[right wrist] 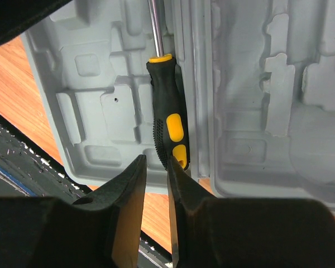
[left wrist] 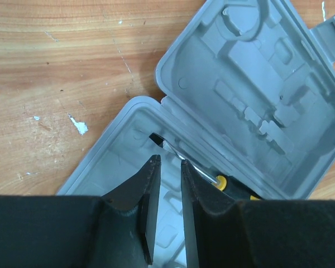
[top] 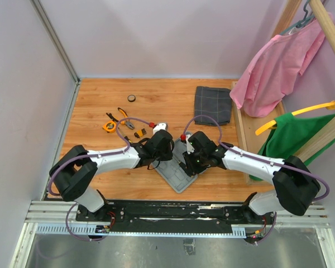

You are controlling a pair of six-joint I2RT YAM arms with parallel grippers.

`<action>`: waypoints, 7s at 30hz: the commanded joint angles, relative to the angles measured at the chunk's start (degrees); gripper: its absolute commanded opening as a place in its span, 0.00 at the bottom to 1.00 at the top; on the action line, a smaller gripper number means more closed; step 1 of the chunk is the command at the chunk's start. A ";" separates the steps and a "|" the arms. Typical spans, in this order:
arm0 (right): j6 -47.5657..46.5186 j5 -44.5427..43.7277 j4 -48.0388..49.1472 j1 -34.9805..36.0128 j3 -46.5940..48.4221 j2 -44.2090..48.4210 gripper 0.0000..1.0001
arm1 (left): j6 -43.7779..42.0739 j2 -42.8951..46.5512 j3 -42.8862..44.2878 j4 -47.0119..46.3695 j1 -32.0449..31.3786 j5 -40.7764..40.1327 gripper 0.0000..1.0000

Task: Sort the tools into containers
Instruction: Adjust the screwdriver in the storage box.

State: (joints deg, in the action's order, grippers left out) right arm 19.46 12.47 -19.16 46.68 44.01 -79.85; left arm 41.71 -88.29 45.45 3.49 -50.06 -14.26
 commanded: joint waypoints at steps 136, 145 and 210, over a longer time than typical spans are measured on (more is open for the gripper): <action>5.11 0.77 5.88 2.13 -3.52 -3.68 0.14 | -5.42 -9.84 8.58 7.40 -0.39 6.90 0.10; 5.79 1.80 6.36 2.14 -2.69 4.05 0.24 | -6.60 -2.29 9.73 8.93 -0.30 2.57 0.17; 7.80 -9.15 2.73 -1.68 0.28 9.35 0.63 | -17.27 19.82 -4.73 6.18 4.36 -1.10 0.42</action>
State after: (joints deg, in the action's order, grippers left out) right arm 28.45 5.02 -13.34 49.04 41.85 -70.32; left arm 27.27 -72.58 42.76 14.87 -43.33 -19.35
